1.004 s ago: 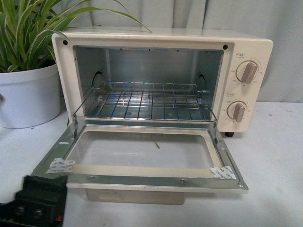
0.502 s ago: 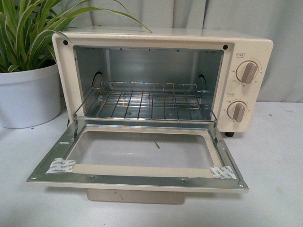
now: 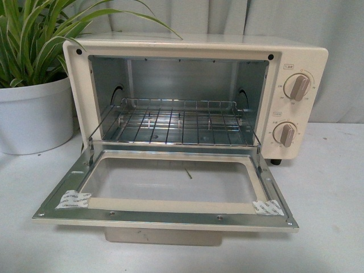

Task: Open oven

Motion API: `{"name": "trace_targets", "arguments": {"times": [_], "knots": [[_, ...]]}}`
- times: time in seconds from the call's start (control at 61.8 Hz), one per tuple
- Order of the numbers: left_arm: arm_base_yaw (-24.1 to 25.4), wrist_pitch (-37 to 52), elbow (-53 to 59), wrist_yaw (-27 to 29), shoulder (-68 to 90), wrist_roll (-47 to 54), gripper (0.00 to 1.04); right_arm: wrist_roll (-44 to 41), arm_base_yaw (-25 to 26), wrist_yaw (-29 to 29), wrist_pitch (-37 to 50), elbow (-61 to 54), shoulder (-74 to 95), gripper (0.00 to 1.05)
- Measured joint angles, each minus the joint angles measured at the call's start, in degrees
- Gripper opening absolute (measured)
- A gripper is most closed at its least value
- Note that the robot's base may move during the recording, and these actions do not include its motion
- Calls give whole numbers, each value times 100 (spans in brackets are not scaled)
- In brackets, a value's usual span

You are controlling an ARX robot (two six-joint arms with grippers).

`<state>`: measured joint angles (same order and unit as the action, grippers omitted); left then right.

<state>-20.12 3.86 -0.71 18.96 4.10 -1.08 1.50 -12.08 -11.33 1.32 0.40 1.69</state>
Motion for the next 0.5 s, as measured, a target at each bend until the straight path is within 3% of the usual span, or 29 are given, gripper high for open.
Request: {"name": "trace_targets", "arguments": {"times": [0.097,0.194,0.291,0.34,0.405,0.502], "knots": [[409,-142,0,-376,-151,17,24,-68,262,254,-44,0,-76,22],[772,-236,0,-728,-245,26,5,-107,962,1067,-129,0,-138,4],[1099,-304,0,-1047,-315,46,4,-127,1182,1106,-131,0,-144,1],[1635,-374,0,-1738,-372,61,4,-127,1182,1123,-131,0,-146,1],[1939,-382,0,-1803,-385,61,4,-127,1185,1119,-131,0,-146,1],[1976,-382,0,-1869,-387,63,4,-127,1189,1121,-133,0,-146,1]]}}
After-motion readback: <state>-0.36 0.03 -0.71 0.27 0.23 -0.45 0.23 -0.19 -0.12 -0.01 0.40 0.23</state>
